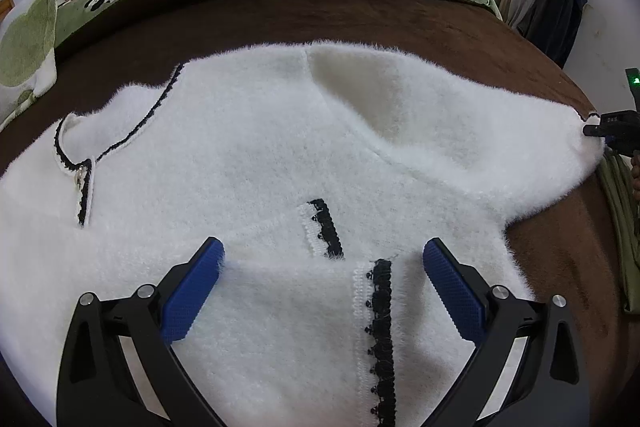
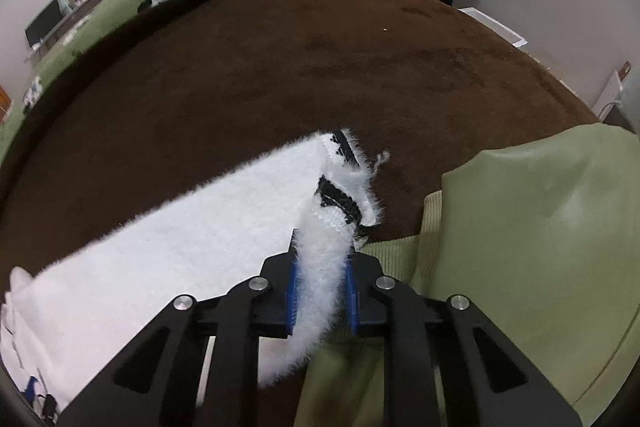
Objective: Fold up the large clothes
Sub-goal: 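Move the right tool to the other sleeve cuff and close on it, then lift the sleeve with the right tool and lay it across the body, release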
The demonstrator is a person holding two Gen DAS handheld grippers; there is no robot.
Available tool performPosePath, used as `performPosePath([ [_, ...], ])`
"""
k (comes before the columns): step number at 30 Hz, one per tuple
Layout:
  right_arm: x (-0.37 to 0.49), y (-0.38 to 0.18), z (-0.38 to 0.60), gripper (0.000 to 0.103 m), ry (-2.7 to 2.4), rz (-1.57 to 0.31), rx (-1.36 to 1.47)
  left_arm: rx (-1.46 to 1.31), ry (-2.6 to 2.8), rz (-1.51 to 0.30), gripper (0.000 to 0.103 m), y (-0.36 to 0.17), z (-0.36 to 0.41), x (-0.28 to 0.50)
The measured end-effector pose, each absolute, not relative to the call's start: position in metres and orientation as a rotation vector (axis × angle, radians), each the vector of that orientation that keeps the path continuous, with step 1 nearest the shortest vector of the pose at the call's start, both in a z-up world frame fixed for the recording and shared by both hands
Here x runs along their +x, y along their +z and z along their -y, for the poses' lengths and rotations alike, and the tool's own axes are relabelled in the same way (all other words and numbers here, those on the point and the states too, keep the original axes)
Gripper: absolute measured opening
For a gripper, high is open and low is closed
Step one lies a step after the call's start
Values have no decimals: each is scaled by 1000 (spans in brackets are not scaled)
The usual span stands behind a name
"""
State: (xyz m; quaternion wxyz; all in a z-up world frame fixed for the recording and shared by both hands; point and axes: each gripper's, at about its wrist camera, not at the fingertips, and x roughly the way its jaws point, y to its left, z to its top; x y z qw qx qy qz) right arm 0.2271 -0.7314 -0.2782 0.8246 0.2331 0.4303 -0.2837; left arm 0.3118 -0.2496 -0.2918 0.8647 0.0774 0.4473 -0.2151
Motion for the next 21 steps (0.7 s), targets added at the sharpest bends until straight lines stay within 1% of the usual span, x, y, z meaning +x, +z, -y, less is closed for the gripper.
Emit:
performPosePath([
  [5,221,-273,727,12,-576,-869,486,171,-445,-939,97,-293,251,312],
  [14,221,-250,708,12,-543,-835,430,171,-445,-944,97,-293,252,314],
  [21,220,-192,656,12,-476,-767,269,167,-454,-932,97,-274,248,311],
])
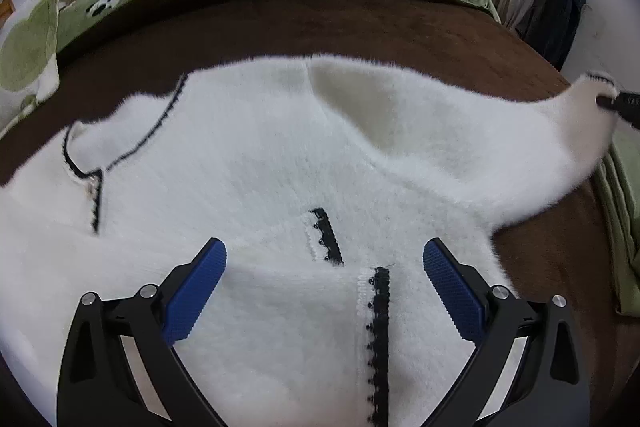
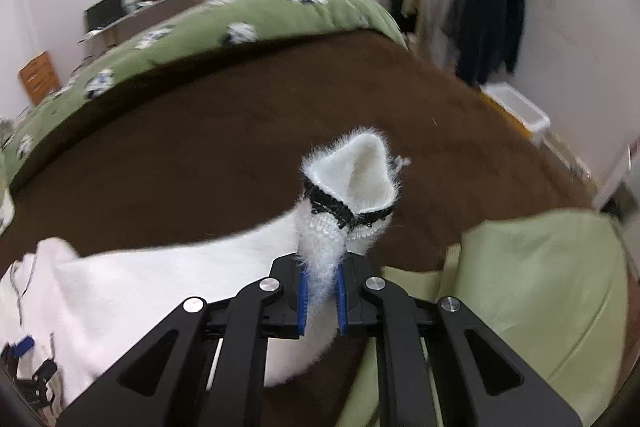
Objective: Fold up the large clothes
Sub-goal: 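Lift the sleeve with the right tool and lay it across the body, release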
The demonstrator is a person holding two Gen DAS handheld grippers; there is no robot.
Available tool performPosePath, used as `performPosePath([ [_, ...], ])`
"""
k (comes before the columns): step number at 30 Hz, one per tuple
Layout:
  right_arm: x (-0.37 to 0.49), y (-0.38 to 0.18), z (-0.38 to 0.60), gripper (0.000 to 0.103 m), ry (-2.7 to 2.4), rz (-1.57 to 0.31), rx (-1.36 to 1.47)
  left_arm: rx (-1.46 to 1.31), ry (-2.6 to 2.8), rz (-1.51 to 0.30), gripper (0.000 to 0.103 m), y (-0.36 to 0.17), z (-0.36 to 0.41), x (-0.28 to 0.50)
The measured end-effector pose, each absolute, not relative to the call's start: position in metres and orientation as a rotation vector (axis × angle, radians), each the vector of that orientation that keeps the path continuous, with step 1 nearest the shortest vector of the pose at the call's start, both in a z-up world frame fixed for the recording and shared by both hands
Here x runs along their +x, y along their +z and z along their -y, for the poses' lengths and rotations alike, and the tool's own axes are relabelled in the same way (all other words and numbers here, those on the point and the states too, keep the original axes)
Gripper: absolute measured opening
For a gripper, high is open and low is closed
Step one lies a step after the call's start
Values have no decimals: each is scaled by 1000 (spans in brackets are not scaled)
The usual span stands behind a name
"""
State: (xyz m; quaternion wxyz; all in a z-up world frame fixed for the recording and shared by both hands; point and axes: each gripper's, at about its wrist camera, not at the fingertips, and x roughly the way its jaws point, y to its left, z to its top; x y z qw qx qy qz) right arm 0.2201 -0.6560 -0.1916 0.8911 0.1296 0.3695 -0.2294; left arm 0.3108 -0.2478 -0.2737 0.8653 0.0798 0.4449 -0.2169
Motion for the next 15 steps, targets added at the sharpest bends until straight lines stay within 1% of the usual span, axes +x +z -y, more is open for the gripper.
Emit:
performPosePath([
  [4,221,-149,616,12,-405,-710,210,162,-445,-915,97,-253,233,305],
  [9,228,-95,543,12,-276,-633,158,135,-403,-904,97,-233,203,296],
  [15,241,-59,450,11,-92,-582,119,107,-346,-893,97,-214,153,281],
])
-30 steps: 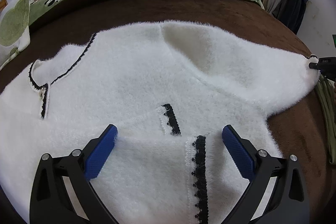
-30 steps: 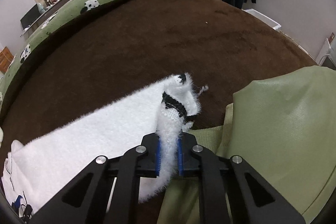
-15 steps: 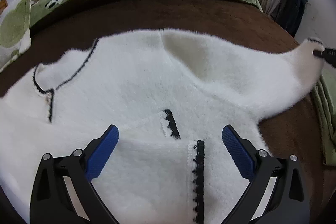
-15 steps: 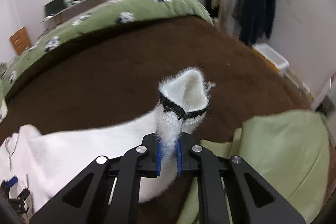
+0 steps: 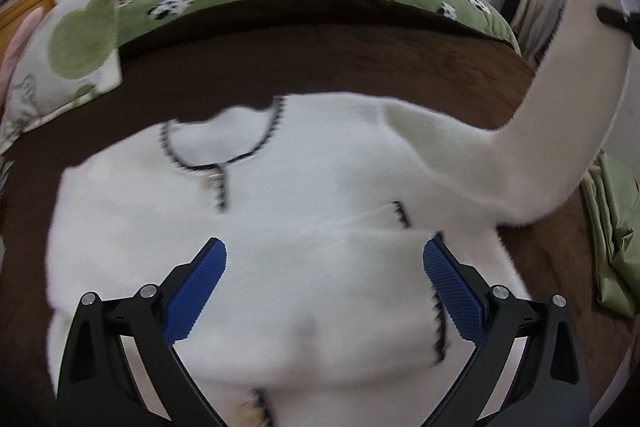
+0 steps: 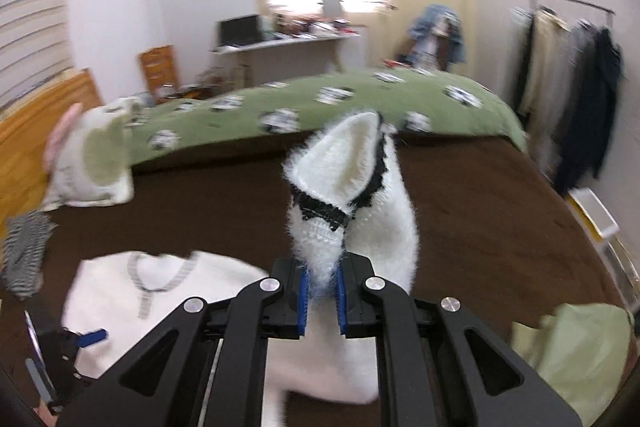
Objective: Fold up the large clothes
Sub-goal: 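Lift the sleeve with the right tool and lay it across the body, release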
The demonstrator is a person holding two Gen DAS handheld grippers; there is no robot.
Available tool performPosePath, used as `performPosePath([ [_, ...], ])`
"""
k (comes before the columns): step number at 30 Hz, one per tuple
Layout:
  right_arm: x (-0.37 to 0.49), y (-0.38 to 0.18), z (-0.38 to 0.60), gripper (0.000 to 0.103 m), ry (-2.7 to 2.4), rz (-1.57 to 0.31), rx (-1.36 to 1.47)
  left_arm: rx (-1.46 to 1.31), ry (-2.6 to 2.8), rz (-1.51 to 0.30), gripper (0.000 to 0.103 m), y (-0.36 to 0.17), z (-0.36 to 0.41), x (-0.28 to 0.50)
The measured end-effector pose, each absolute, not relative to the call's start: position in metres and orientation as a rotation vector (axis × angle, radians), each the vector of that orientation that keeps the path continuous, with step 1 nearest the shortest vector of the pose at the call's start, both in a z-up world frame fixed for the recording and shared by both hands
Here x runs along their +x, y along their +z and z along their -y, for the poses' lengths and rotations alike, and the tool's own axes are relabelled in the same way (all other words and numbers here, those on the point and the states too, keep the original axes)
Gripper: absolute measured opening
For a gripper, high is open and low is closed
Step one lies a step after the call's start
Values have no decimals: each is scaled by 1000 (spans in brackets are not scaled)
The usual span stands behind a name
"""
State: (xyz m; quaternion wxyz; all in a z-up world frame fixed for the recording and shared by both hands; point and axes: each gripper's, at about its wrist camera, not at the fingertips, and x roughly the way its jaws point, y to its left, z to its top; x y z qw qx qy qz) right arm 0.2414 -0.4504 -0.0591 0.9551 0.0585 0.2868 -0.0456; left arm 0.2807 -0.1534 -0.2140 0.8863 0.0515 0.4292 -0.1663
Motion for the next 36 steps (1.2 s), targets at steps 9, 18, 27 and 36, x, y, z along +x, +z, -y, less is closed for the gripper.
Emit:
performPosePath([
  [9,263,-61,318,11,136,-609,116,65,-213,-878,97,-196,61,250],
  [18,276,-104,183,11,304,-690,56,59,-88,-872,97,-194,-17,208],
  [27,289,-205,104,11,370,-877,4,-18,-9,-927,97,-223,-77,185],
  [36,287,-271,80,12,389,-1008,-28,-47,-17,-941,96,-239,-86,185],
])
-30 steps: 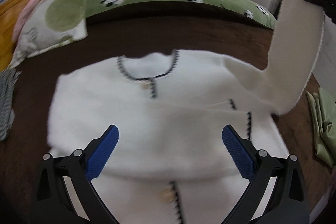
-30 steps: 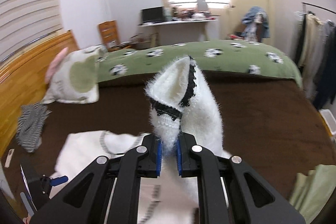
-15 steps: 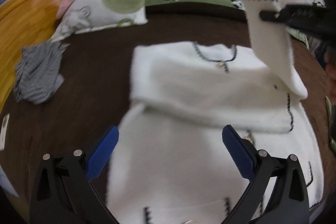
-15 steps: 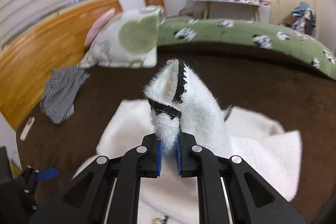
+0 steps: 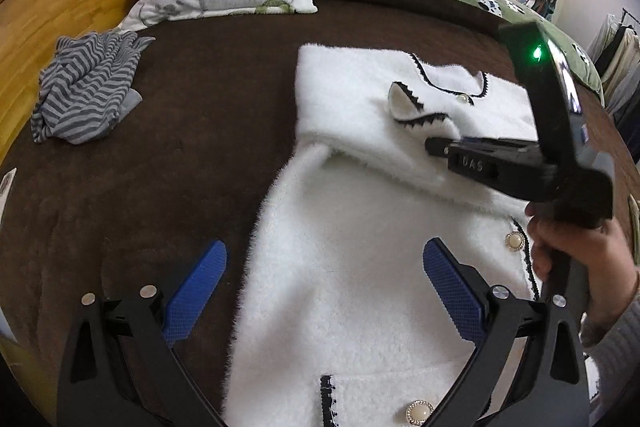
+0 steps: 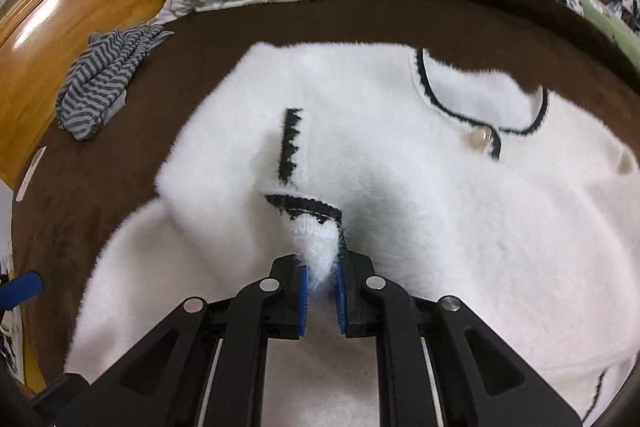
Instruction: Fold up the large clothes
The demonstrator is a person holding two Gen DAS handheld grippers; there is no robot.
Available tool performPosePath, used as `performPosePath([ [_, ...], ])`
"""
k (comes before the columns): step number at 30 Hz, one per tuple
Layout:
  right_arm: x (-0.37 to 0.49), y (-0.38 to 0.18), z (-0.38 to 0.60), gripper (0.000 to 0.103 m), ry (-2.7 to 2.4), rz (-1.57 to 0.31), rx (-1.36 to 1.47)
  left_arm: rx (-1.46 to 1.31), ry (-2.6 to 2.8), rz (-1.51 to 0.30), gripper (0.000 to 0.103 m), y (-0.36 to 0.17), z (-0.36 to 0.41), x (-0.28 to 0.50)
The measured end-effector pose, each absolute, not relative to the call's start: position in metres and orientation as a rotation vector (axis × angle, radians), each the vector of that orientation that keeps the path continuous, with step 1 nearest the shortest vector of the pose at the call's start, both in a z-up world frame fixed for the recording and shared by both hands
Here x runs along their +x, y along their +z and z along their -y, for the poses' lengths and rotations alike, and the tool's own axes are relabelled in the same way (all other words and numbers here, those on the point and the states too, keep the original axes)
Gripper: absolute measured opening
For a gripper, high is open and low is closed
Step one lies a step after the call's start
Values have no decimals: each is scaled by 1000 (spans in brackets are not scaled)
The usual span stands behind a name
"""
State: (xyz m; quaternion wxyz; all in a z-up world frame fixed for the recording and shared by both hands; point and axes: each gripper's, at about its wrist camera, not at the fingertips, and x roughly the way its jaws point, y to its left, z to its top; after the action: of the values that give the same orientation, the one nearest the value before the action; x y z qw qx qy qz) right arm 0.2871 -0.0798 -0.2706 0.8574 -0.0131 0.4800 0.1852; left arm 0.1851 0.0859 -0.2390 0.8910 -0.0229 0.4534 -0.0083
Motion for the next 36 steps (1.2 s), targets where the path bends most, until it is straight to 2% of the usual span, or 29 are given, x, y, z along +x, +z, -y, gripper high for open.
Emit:
performPosePath([
  [11,290,-270,77,12,372,-1032,-35,-56,-19,-936,97,-234,-89,182],
  [13,289,-262,78,18,389,-1040,-17,-55,-16,-937,97,-230,-91,180],
  [14,287,-258,78,34,402,-1037,-9,-55,-17,-933,97,-227,-92,179],
  [15,282,-249,79,61,415,-1021,-11,-53,-17,-928,97,-224,-93,179],
  [16,277,-241,79,68,415,-997,-32,-51,-16,-917,97,-219,-94,178],
  [19,262,-216,82,69,416,-937,-114,-45,-19,-898,97,-207,-94,177],
  [26,265,-170,150,69,341,-897,-69,-55,-107,-852,97,-180,-62,193],
  [36,289,-187,268,67,149,-933,39,48,-253,-804,97,-175,51,247],
])
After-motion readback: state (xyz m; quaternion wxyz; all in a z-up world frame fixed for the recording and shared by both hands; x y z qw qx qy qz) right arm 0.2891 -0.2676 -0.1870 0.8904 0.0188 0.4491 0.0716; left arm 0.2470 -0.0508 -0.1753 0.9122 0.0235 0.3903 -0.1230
